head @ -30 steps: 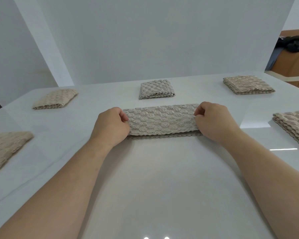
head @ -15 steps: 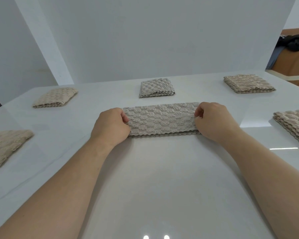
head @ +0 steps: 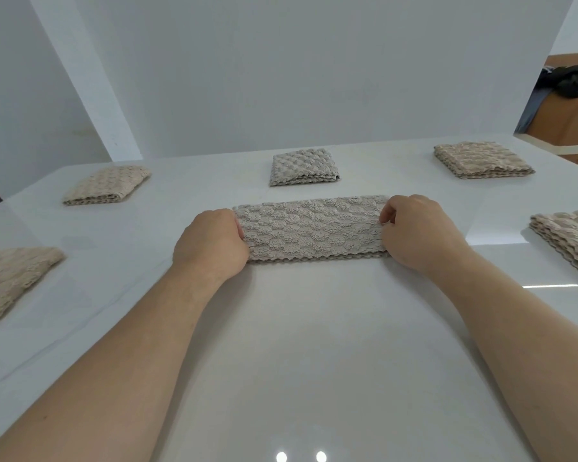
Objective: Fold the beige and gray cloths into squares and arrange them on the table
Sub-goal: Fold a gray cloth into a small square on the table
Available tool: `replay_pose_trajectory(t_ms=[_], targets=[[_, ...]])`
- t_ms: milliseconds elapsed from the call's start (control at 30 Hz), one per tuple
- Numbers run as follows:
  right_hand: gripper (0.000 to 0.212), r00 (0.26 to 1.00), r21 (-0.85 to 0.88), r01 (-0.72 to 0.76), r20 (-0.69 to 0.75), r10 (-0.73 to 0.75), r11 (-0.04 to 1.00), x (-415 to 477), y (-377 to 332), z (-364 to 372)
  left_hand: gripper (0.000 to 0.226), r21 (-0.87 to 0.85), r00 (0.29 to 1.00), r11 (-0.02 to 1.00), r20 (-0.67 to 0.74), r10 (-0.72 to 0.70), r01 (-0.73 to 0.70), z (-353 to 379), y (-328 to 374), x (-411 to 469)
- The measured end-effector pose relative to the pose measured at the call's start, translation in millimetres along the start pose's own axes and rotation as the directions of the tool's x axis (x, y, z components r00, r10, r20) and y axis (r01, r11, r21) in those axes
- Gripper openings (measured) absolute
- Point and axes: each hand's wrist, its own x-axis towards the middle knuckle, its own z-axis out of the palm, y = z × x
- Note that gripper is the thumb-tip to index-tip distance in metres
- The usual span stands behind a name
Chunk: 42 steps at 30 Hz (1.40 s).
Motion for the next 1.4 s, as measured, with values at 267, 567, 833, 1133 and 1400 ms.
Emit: replay_pose_trajectory(t_ms=[267,567,833,1133,1400], targets=[[0.027,0.998,-0.070,-0.021,0.065,0.026,0.997,-5,-3,-2,0.022,0.143,0.999,0.990,0.033,0.003,-0.008,1,2,0],[0.037,0.993,-0.099,0.058,-0.093,-0.067,0.993,-3,-14,5,0.029,0.165,0.963,0.966,-0.148,0.224,-0.199,4,15,-6],[0.050,0.923,-0.150,0.374,0.155,-0.352,0.915,16,-45,34,0.049,-0.040,0.886,0.887,0.035,0.462,-0.460,26,55,5],[0.053,0.902,-0.094,0.376,0.263,-0.342,0.922,26,-53,68,0.053,0.076,0.912,0.924,0.210,0.352,-0.374,57,48,24],[0.057,0.925,-0.162,0.285,0.305,-0.227,0.945,32,-51,65,0.056,0.130,0.923,0.932,0.241,0.300,-0.337,62,43,31]])
